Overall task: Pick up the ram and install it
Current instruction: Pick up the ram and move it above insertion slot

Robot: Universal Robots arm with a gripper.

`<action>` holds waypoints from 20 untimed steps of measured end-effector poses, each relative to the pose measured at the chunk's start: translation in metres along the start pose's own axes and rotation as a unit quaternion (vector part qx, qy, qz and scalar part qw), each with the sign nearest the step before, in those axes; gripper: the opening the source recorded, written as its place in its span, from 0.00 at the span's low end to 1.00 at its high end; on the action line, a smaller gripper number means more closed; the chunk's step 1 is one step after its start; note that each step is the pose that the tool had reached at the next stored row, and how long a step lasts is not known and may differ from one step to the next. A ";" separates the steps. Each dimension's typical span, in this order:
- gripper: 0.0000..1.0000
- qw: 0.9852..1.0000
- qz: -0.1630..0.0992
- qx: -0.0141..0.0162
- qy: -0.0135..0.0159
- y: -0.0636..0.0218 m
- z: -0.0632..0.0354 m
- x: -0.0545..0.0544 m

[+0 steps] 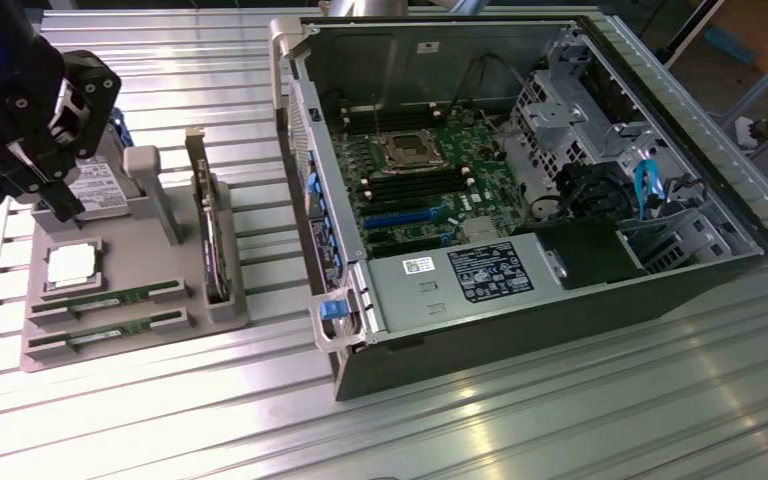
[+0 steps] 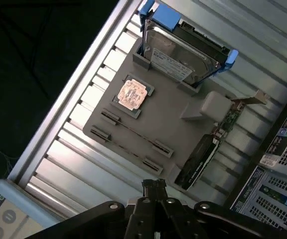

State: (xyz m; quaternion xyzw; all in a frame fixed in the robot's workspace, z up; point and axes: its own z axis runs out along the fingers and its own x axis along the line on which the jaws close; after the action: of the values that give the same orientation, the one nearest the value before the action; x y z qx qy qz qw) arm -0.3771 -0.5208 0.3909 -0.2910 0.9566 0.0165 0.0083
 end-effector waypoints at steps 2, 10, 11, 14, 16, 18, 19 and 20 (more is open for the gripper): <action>0.11 1.000 -0.016 0.000 0.000 0.0000 0.0000 0.000; 0.11 0.996 -0.089 -0.002 0.002 0.0000 0.0002 0.000; 0.11 0.995 -0.098 -0.003 0.003 0.0000 0.0002 0.000; 0.11 0.991 -0.134 -0.003 0.004 0.0000 0.0003 0.000; 0.11 0.986 -0.164 -0.004 0.004 0.0000 0.0004 0.000; 0.11 0.983 -0.185 -0.005 0.005 0.0000 0.0004 0.000; 0.11 0.980 -0.196 -0.005 0.005 0.0000 0.0005 0.000; 0.11 0.979 -0.205 -0.005 0.006 0.0000 0.0005 0.000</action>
State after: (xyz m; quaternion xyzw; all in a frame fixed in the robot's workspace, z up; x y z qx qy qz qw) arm -0.3772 -0.5208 0.3905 -0.4815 0.8763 0.0179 0.0047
